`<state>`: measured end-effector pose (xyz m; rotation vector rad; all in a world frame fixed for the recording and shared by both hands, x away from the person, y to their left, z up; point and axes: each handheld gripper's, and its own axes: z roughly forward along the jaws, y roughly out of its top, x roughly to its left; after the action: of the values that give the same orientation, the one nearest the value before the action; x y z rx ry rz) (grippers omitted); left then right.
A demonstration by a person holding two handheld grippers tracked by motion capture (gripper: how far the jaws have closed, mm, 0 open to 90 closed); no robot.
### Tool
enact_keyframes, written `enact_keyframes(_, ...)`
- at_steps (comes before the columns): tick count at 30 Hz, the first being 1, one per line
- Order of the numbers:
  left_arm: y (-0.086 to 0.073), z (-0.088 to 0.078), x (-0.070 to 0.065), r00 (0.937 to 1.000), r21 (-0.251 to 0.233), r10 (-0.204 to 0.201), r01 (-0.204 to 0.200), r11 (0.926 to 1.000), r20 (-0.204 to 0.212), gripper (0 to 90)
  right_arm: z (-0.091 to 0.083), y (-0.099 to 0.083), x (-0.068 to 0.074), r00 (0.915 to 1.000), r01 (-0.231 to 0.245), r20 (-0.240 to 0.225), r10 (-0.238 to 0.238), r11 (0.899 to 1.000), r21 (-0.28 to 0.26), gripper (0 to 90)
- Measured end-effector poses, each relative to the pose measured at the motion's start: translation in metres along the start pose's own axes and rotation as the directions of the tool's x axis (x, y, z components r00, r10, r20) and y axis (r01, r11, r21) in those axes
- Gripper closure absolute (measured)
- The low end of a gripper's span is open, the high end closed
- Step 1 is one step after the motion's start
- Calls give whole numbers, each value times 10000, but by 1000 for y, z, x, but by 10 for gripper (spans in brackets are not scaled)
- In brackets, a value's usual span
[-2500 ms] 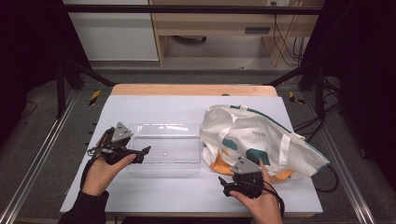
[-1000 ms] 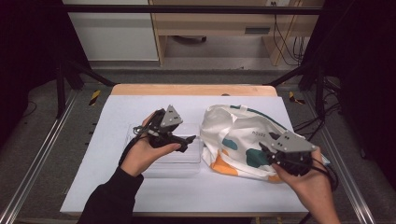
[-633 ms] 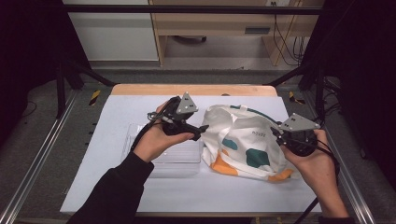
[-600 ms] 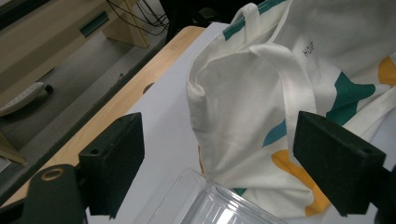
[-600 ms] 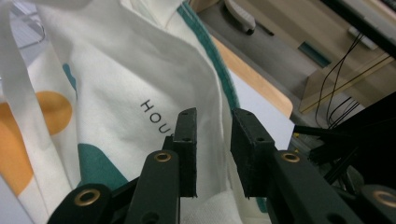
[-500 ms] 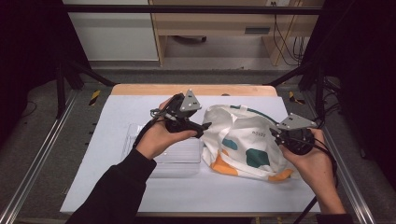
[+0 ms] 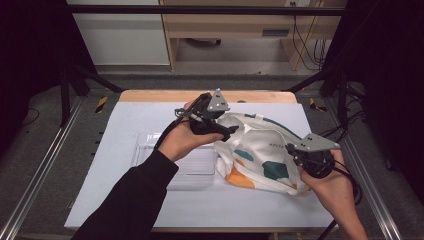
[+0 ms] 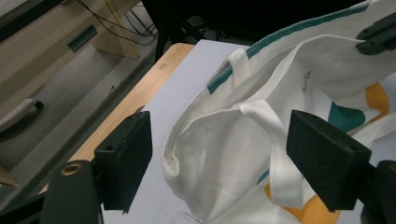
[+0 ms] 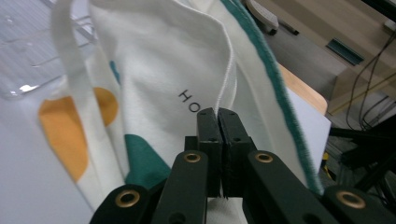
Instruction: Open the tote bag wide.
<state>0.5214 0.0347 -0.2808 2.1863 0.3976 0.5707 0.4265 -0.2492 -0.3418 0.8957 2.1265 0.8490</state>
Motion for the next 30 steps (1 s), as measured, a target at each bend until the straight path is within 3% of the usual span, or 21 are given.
enact_keyframes(9,14,15,-4,9995,257,320,-322,9992,56,241,-12,-9,25,9984,-79,-563,46,9983,-575,894)
enact_keyframes(17,28,28,-9,9979,395,648,-650,9971,64,258,-15,-23,48,9970,-92,-770,24,9960,-890,892)
enact_keyframes(22,35,40,-9,9965,619,827,-832,9946,107,269,-13,-29,54,9954,-148,-957,56,9953,-959,887)
enact_keyframes(30,37,66,2,9970,894,658,-692,9936,404,286,-13,-37,60,9933,-307,-1139,181,9935,-1098,874)
